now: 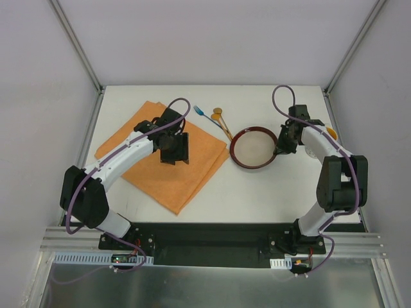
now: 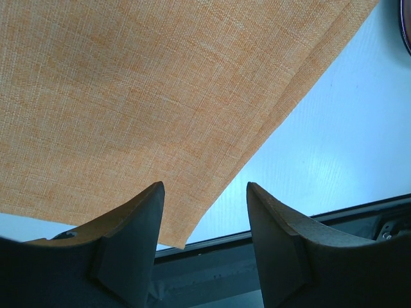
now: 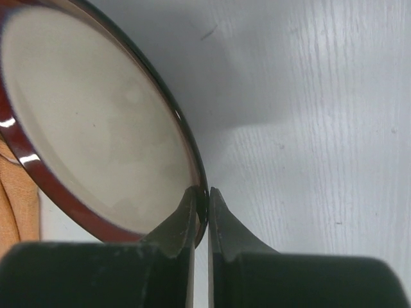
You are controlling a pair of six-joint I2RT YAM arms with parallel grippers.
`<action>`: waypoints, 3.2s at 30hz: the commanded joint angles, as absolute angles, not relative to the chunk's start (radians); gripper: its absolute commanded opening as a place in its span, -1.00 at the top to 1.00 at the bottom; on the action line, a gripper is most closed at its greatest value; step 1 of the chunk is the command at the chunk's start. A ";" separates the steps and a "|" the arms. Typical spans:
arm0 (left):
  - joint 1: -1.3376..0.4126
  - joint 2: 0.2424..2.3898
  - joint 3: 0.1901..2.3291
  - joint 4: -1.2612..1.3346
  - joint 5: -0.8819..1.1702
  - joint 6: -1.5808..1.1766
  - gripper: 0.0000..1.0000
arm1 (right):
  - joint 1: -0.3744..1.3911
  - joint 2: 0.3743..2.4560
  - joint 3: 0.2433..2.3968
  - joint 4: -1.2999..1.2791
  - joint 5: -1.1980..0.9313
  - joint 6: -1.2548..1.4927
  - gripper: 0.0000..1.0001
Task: Set the dinner table for one person
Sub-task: Move the plate to the center of the board, then move the napkin to the center of the board.
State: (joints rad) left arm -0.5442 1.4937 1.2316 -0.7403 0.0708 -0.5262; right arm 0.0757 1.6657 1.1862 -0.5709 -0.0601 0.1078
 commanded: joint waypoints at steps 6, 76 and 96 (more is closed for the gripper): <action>-0.549 1.542 1.255 -0.744 0.091 -0.515 -0.08 | 0.069 1.591 1.175 -0.659 0.110 0.069 0.98; -0.518 1.075 1.648 -0.738 -0.290 -1.193 -0.99 | 0.256 1.560 1.129 -0.586 -0.121 0.086 -0.30; -0.514 1.091 1.625 -0.741 -0.285 -1.284 -0.99 | 0.454 1.416 1.002 -0.611 -0.029 0.187 -0.28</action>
State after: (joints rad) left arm -0.5251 1.0771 1.5658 -0.7563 -0.2966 -1.3251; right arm 0.4232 1.4586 1.0256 -0.5835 -0.0807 0.1558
